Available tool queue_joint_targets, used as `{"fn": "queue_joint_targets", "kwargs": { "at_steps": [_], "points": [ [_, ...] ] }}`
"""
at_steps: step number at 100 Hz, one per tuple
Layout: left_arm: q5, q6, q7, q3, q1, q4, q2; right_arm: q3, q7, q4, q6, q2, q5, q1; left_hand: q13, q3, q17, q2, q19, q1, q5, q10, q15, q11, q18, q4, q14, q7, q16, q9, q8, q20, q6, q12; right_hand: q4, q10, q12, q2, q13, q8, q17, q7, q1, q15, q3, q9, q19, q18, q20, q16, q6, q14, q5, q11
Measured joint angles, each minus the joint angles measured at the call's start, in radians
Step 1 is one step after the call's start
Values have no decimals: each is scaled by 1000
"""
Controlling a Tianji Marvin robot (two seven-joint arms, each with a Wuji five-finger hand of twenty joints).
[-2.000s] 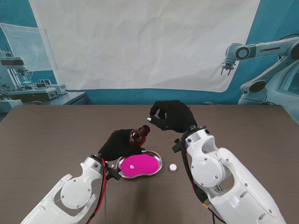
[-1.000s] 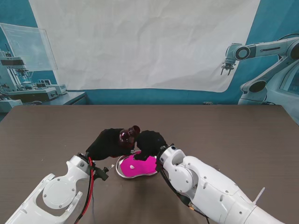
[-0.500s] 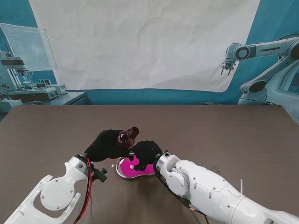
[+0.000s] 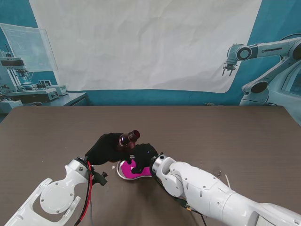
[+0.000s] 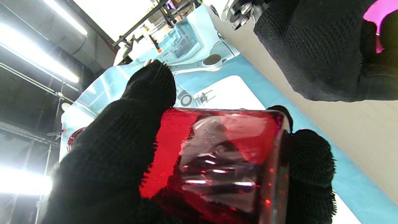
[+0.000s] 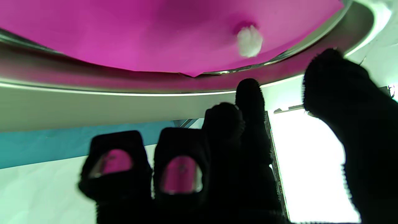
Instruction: Collect the cotton balls from the tray into a sample bottle
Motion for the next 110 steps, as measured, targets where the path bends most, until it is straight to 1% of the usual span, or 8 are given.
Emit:
{"fn": "queue_joint_targets", "kwargs": {
  "at_steps": [23,47,83,100,101,103,107,110],
  "points": [
    [0,4,0,0,5,-3,0,-31,-10,52,-1,-24,-1,16,0,0,0,0,0,0,0,0,0,0,0,0,0,0,0,0,0,0,0,0,0,-6,0,0,0,0,12,-1,0,11,0,13,0,0,0,2,-10,-1,25,0],
    [0,7,0,1,6,-4,0,-52,-25,85,-1,-36,-7,30,0,0,0,0,0,0,0,0,0,0,0,0,0,0,0,0,0,0,0,0,0,-7,0,0,0,0,14,-6,0,21,0,35,0,0,0,12,-14,-1,57,0],
    [0,6,-2,4,3,-2,1,-67,-43,138,-13,-62,4,44,0,0,0,0,0,0,0,0,0,0,0,0,0,0,0,0,0,0,0,0,0,-8,10,0,0,-11,18,-15,0,27,0,42,0,0,0,13,-14,-1,62,0],
    [1,6,-2,6,2,-1,1,-72,-57,156,-18,-74,6,48,0,0,0,0,0,0,0,0,0,0,0,0,0,0,0,0,0,0,0,0,0,-8,10,17,0,-23,18,-15,0,33,0,50,0,0,0,14,-14,-1,72,0],
    [1,6,-2,6,2,-1,1,-72,-57,157,-18,-74,6,49,0,0,0,0,0,0,0,0,0,0,0,0,0,0,0,0,0,0,0,0,0,-8,10,17,0,-30,18,-14,0,33,0,50,0,0,0,15,-14,-1,72,0],
    [1,6,-1,6,2,-1,1,-72,-57,158,-19,-75,7,49,0,0,0,0,0,0,0,0,0,0,0,0,0,0,0,0,0,0,0,0,-2,-8,10,17,0,-67,18,-3,1,34,0,51,0,0,0,15,-14,-1,72,0],
    [1,6,-1,6,2,-1,1,-72,-58,161,-21,-76,9,49,0,0,0,0,0,0,0,0,0,0,0,0,0,0,0,0,0,0,0,0,-43,-8,10,17,0,-146,24,36,9,36,0,62,0,0,0,15,-14,0,80,0],
    [1,6,-1,6,2,-1,1,-72,-59,164,-23,-78,10,50,0,0,0,0,0,0,0,0,0,0,0,0,0,0,0,0,0,0,0,0,-68,-8,10,17,0,-188,25,65,28,37,0,62,0,0,0,22,-15,0,80,0]
  ]
}}
